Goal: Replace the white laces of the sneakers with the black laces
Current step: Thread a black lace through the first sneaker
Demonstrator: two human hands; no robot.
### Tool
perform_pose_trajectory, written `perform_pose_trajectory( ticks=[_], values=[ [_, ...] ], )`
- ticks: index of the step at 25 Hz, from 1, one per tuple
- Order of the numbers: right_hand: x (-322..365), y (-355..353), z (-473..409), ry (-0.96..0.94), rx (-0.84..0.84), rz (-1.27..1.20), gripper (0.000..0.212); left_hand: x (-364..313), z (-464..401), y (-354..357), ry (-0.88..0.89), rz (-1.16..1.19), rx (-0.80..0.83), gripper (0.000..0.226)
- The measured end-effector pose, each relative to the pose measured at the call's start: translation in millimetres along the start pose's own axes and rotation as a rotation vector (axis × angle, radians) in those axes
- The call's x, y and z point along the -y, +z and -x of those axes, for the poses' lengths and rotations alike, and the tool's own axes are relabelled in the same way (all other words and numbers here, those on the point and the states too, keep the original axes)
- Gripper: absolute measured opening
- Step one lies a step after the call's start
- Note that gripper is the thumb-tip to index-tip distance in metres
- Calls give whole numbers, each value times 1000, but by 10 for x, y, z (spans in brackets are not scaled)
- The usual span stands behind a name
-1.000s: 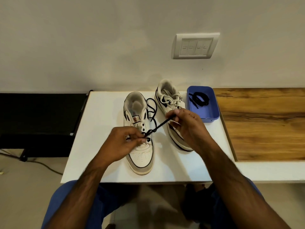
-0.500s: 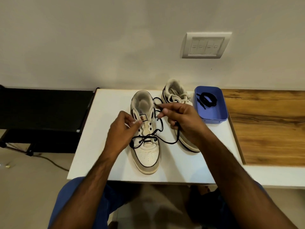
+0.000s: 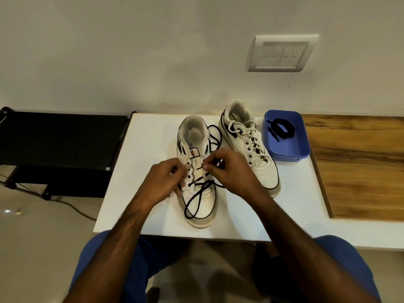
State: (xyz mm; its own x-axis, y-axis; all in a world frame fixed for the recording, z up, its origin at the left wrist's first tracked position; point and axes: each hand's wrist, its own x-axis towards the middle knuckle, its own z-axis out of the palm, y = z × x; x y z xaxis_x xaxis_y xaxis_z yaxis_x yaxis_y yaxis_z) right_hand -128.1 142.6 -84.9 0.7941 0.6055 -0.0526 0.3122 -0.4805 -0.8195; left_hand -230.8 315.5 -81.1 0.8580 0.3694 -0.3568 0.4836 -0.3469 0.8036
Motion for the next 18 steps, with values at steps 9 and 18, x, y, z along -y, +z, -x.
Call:
perform_pose_trajectory(
  ticks=[9,18],
  values=[
    [9,252,47,-241,-143,321,9,15,-150,51,-50,24,-95,19],
    [47,547,32,-163,-176,358,3,126,-143,-85,4,119,12,18]
  ],
)
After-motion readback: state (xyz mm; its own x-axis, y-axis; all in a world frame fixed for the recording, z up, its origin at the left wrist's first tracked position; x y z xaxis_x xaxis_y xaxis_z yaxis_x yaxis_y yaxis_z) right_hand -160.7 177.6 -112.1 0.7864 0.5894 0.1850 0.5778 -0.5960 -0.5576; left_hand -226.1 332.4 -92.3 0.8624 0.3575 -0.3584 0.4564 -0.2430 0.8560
